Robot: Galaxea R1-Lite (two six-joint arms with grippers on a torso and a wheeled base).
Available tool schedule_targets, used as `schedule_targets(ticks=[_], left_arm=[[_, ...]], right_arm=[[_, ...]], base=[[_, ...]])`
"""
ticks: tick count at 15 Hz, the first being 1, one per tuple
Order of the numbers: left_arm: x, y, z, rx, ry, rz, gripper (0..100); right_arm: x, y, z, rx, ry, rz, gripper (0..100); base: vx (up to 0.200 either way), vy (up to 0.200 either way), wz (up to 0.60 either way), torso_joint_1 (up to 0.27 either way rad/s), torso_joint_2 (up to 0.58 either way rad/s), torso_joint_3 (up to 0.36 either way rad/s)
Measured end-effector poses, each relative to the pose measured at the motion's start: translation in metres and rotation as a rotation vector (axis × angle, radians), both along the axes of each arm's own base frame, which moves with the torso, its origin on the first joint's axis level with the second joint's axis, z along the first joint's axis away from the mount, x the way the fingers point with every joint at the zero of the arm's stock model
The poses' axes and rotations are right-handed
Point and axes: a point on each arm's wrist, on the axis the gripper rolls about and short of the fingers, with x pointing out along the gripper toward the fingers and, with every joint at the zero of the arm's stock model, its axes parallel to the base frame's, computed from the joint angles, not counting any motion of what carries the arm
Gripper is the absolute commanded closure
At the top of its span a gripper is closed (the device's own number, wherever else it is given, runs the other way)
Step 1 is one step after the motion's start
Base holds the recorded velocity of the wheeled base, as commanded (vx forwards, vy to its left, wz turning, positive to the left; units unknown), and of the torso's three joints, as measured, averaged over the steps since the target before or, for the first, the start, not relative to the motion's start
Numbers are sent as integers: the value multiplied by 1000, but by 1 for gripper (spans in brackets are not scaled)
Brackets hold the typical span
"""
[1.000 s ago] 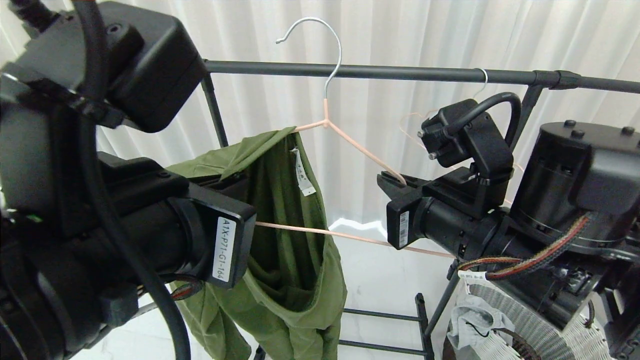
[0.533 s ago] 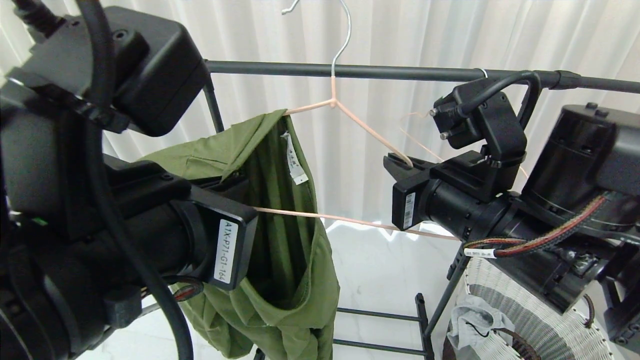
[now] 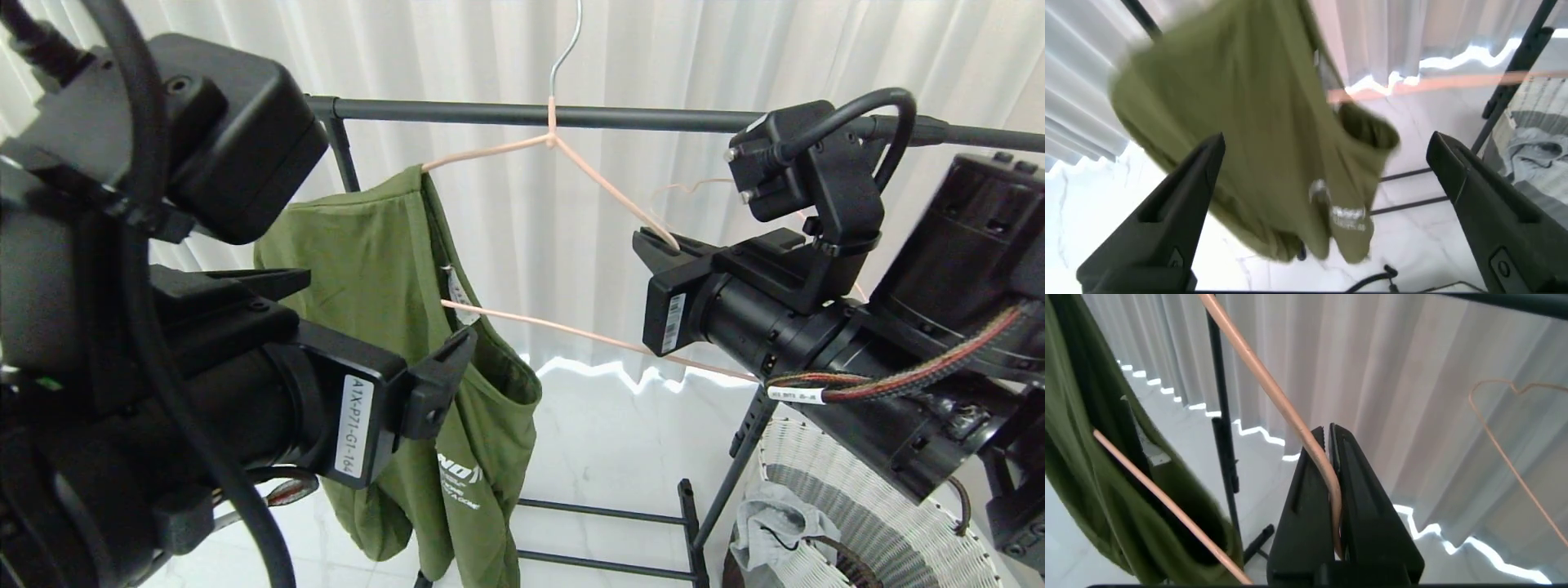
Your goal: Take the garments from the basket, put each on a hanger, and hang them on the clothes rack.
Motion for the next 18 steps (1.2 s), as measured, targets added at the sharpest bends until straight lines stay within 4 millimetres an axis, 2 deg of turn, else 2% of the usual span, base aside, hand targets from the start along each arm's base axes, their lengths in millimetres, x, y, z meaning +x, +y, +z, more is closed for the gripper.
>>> schedule_targets(ticks=[4, 6, 8, 12, 14, 18], left_arm=[[-7, 21, 1, 11, -17, -2, 0], [-11, 40, 7, 52, -50, -10, 0], [-12, 64, 16, 90, -75, -92, 0], [-3, 103, 26, 227, -142, -235, 0], [6, 108, 27, 307, -173, -331, 0], [38, 92, 25, 353, -198, -380, 0]], right_arm=[[1, -3, 0, 9, -4, -25, 100], [2, -10, -2, -5, -8, -39, 100], [1, -20, -4, -27, -13, -57, 100], [-7, -36, -6, -82, -41, -66, 100], [-11, -41, -4, -88, -53, -64, 100], [-18, -39, -2, -102, -74, -41, 100]], base=[[0, 0, 0, 0, 0, 0], [0, 0, 0, 0, 0, 0], [0, 0, 0, 0, 0, 0], [0, 0, 0, 0, 0, 0], [0, 0, 0, 0, 0, 0], [0, 0, 0, 0, 0, 0]])
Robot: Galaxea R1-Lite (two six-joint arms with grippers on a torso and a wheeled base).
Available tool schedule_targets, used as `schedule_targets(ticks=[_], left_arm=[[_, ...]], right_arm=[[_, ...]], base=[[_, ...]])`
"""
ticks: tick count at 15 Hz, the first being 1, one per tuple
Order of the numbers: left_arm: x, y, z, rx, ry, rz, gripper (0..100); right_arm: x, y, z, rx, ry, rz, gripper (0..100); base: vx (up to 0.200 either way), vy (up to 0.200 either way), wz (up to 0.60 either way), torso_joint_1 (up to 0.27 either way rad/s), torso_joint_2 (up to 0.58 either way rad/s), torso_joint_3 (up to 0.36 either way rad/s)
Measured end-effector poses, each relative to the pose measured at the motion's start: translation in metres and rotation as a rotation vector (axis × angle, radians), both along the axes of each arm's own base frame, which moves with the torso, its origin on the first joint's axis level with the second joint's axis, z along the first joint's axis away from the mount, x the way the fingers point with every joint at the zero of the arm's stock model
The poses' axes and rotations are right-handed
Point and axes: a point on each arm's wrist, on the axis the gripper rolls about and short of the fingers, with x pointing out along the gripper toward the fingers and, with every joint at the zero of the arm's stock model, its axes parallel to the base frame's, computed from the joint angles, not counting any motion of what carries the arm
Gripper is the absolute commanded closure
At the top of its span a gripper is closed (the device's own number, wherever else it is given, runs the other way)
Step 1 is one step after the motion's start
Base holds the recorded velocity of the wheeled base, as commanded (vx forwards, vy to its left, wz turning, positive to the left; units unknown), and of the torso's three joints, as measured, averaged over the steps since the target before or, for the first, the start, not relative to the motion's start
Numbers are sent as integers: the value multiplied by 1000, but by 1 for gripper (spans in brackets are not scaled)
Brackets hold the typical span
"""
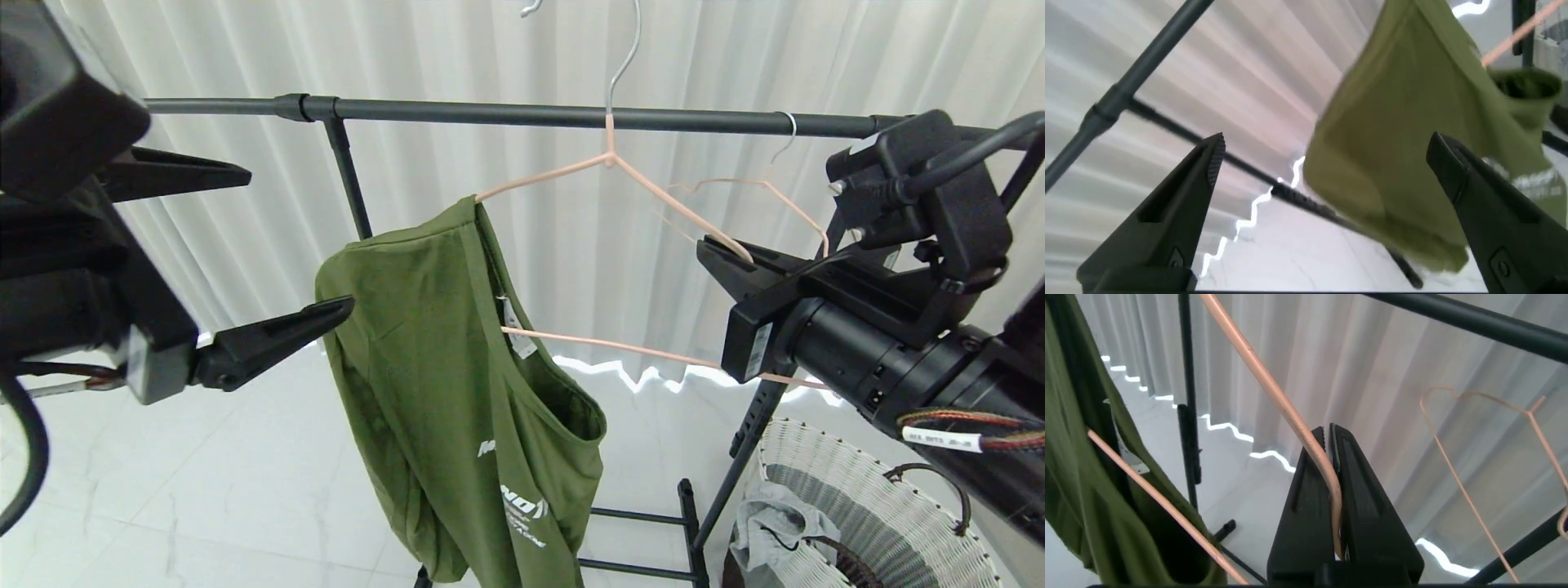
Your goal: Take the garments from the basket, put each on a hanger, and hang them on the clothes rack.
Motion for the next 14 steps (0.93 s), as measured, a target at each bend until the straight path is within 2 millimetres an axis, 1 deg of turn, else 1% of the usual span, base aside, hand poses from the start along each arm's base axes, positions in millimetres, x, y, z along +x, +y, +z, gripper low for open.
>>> schedule_targets(ticks=[3, 6, 12, 13, 14], left_arm=[[21, -13, -7, 11, 19, -24, 0], [34, -21, -11, 13, 22, -25, 0], [45, -28, -19, 29, 50, -24, 0], [46, -29, -19, 29, 52, -24, 100], [46, -29, -19, 30, 54, -24, 100]], right_arm=[[-7, 4, 0, -16, -10, 28, 100], [-11, 8, 0, -25, -17, 49, 100], [-19, 12, 0, -24, -18, 83, 100], [-20, 13, 1, -24, -20, 87, 100], [-21, 13, 1, -27, -23, 91, 100]], base=[[0, 0, 0, 0, 0, 0], [0, 0, 0, 0, 0, 0], [0, 0, 0, 0, 0, 0], [0, 0, 0, 0, 0, 0], [0, 0, 0, 0, 0, 0]])
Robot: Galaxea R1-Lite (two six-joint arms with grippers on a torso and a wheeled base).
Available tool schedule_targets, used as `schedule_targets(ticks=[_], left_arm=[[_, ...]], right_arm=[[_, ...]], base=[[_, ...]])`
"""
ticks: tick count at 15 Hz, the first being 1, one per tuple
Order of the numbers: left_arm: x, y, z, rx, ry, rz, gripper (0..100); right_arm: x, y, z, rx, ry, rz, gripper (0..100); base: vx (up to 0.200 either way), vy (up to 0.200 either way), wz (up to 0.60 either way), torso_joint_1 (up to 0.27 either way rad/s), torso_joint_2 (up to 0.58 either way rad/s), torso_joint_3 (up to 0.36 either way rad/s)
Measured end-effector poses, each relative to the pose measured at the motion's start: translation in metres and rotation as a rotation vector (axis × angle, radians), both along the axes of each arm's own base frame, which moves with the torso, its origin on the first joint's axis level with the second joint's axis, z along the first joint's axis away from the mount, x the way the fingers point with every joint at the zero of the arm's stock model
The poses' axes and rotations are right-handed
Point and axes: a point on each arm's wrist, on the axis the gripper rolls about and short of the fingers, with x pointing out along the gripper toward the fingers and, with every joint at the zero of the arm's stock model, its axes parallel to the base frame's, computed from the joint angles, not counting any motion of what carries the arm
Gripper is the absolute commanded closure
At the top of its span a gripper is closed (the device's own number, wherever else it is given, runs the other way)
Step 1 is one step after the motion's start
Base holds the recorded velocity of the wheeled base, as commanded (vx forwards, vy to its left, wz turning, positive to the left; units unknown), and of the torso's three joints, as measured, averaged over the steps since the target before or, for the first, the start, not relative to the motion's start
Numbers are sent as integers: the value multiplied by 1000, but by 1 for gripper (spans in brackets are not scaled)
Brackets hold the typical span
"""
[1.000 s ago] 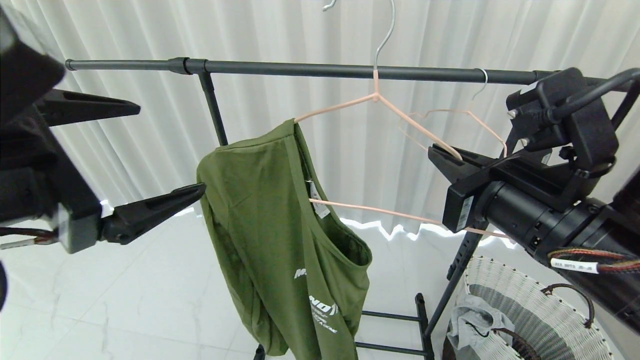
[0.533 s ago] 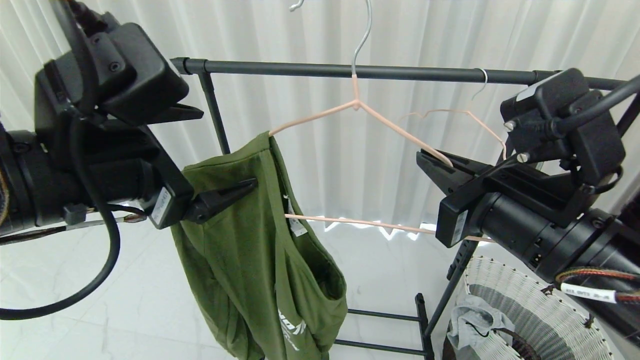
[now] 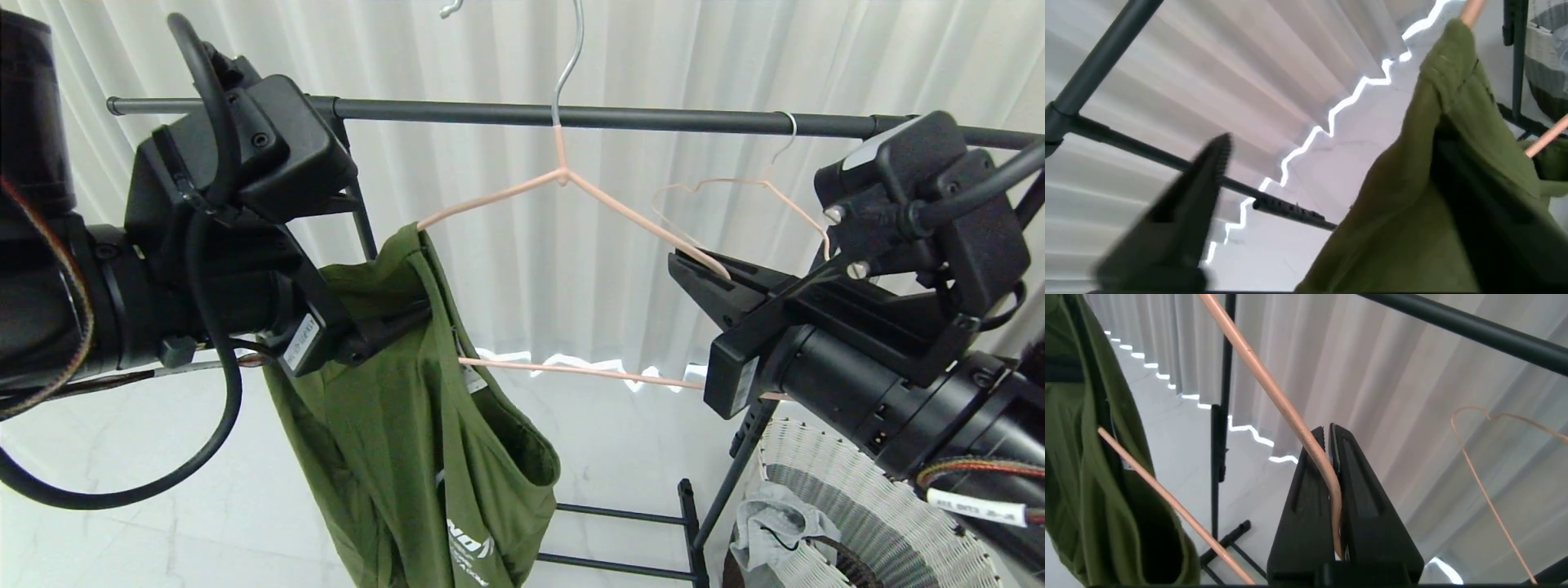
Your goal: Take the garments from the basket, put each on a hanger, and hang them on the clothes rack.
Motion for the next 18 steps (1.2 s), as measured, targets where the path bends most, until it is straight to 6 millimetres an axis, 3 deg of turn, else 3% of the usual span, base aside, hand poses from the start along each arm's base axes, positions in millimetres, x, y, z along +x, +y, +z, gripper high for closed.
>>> schedule_targets(ticks=[10, 11, 18], left_arm=[[2, -1, -1, -7, -11, 3, 100], [2, -1, -1, -7, -11, 5, 100], [3, 1, -2, -26, -71, 57, 100]], right_arm=[[-4, 1, 5, 29, -27, 12, 100], [-5, 1, 4, 29, -26, 15, 0], [-7, 0, 5, 32, -28, 22, 0]], base=[[0, 0, 0, 0, 0, 0], [0, 0, 0, 0, 0, 0], [0, 0, 0, 0, 0, 0]])
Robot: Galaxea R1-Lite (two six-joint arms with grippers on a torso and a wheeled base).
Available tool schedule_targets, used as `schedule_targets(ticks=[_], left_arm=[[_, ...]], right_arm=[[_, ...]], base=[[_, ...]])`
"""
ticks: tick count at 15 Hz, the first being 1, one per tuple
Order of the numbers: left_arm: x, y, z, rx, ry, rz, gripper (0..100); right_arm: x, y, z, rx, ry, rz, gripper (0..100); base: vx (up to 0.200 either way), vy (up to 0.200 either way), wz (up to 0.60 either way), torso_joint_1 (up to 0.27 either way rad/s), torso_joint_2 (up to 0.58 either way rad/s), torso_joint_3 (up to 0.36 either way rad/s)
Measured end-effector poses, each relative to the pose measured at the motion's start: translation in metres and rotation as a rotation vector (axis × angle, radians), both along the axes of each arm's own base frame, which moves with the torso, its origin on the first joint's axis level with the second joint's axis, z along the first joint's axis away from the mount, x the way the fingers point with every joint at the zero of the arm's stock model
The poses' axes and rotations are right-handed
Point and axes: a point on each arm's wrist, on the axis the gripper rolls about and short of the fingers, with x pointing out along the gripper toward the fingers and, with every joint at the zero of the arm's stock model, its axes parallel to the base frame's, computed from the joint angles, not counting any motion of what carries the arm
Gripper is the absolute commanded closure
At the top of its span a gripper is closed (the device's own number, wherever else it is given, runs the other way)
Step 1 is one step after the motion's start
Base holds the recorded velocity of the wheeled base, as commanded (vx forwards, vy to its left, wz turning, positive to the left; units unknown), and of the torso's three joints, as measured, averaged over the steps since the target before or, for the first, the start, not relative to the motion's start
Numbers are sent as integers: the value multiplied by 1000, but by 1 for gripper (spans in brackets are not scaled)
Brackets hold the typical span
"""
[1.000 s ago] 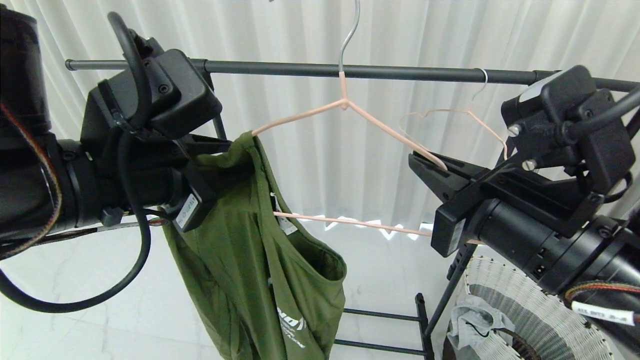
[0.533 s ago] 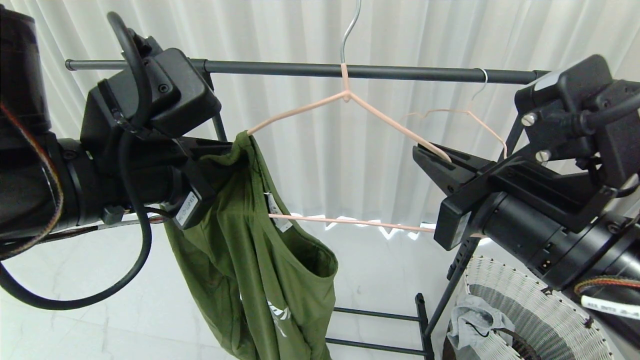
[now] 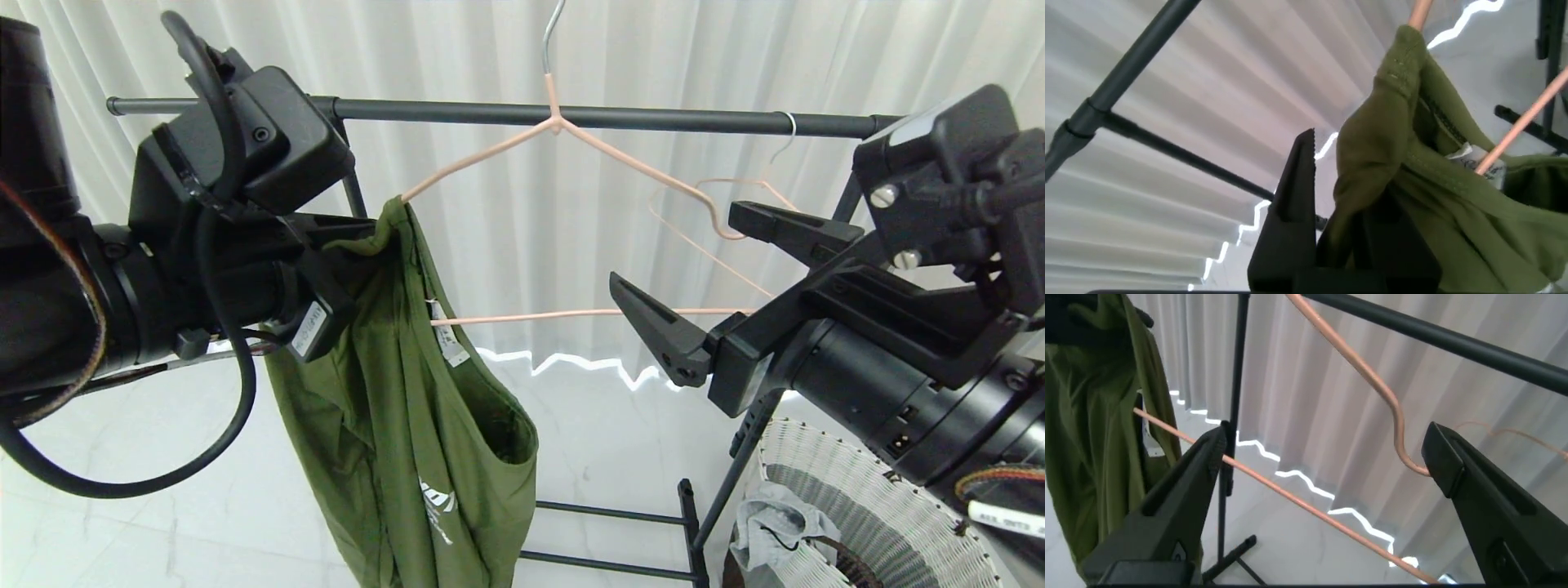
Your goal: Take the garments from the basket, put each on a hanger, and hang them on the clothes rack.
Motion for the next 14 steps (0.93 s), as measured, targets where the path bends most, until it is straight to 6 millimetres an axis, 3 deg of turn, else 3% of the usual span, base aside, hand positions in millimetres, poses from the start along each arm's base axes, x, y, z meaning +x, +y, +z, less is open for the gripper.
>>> schedule_targets(ticks=[8, 11, 14], left_arm=[[3, 8, -20, 48, -85, 130, 100], [1, 7, -19, 27, -80, 96, 100], [-5, 6, -15, -43, -68, -13, 100]], right_arm=[[-6, -1, -2, -2, 5, 25, 0], [-10, 6, -13, 13, 73, 63, 0], [-6, 21, -36, 97, 247, 91, 0]], base=[[0, 0, 0, 0, 0, 0], [0, 0, 0, 0, 0, 0], [0, 0, 0, 0, 0, 0]])
